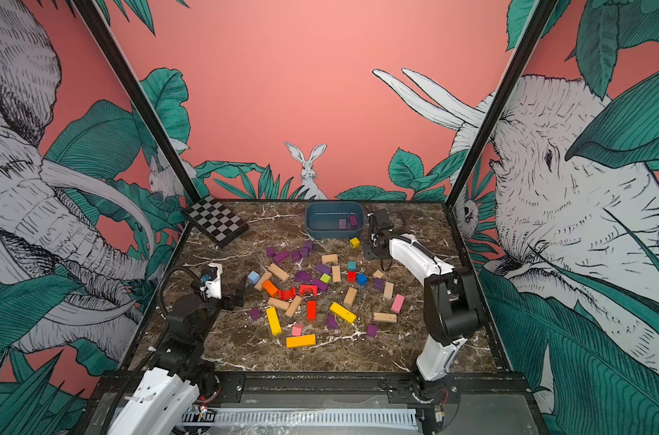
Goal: Pick purple bricks into the storage bin
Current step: Pick up the building block from the center of the board.
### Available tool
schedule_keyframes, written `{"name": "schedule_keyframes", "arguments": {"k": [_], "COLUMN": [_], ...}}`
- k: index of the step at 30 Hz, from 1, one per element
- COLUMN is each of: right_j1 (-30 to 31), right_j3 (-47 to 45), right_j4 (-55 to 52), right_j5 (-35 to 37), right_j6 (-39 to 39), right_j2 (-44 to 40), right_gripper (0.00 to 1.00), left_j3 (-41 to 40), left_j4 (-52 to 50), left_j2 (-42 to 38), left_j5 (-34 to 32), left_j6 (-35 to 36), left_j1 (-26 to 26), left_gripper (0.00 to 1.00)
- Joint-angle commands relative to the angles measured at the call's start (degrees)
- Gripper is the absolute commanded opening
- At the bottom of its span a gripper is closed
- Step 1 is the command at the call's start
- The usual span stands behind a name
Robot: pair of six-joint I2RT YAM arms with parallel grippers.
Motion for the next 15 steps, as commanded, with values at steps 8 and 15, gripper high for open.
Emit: {"name": "schedule_keyframes", "arguments": {"k": [8, 15], "right_j1": [0.4, 0.4], "right_j3": [-8.6, -9.8], "right_j4": [-3.3, -3.0], "right_j5": [-2.3, -3.9], "right_j6": [6.5, 8.4], "right_j2": [-8.1, -5.8], "right_gripper": [0.43, 0.42], "left_j3": [-0.1, -0.1], "left_j4": [0.0, 0.0], "left_j2": [1.2, 1.0], "left_j5": [-0.1, 0.0], "left_j6": [-0.4, -0.4], "left_j1": [-0.2, -0.3], "left_gripper": [0.99, 0.99]}}
